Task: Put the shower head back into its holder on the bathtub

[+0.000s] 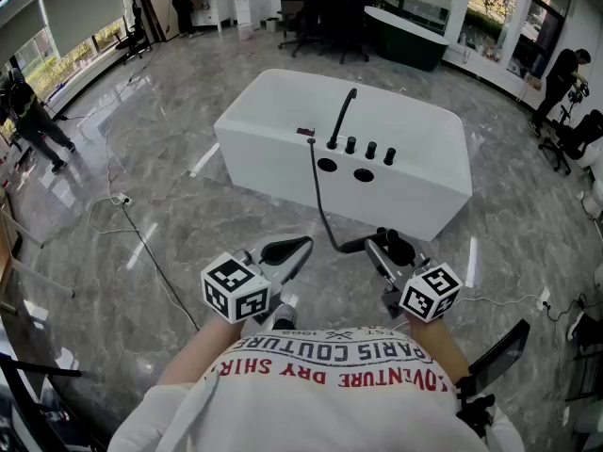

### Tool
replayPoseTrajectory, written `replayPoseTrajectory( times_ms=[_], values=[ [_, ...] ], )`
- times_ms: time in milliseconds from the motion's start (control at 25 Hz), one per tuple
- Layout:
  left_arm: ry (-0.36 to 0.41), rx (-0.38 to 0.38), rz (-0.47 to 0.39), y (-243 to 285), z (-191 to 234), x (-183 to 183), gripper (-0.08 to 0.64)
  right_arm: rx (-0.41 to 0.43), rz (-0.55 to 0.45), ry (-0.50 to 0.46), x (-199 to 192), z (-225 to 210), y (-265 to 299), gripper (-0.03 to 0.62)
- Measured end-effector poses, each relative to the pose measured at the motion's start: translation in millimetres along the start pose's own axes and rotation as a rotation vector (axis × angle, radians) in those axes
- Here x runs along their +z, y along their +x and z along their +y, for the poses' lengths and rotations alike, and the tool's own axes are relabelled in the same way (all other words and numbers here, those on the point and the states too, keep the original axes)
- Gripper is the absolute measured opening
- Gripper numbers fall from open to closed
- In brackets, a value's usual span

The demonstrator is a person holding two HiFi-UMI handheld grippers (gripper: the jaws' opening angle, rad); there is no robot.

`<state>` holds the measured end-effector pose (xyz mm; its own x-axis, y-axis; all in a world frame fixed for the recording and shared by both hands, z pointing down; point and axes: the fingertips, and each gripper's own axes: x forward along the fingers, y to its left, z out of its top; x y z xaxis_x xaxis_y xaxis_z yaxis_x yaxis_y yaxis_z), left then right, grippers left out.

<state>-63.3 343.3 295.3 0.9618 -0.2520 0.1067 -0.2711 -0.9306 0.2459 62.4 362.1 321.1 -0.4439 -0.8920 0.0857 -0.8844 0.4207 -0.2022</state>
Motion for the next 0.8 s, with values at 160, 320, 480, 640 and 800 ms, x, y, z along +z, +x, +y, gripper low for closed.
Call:
replayPoseTrajectory(
  times_ms=[160,320,480,640,800],
  values=[
    [0.002,0.001,-0.003,-2.6,2.6,2.4,0.002,0.009,-0.012,0.006,2.7,3.5,2.8,0.146],
    [-0.006,0.001,-0.004,-3.2,-5.1,1.6,0.002,0.008,-0.013,0.025,3.1,4.0,-4.7,0.147],
    [0.006,-0.001,-0.003,1.5,-19.9,2.2,0.002,0.025,-0.019,0.033,4.7,5.5,-18.4,0.147],
    [0.012,-0.006,0.002,6.2,-30.1,-3.0,0.002,0.033,-0.021,0.046,-1.1,4.9,-27.6,0.147],
    [0.021,-0.011,0.011,8.0,-37.9,-3.1,0.002,0.027,-0.033,0.067,-0.8,4.3,-35.8,0.147]
  ],
)
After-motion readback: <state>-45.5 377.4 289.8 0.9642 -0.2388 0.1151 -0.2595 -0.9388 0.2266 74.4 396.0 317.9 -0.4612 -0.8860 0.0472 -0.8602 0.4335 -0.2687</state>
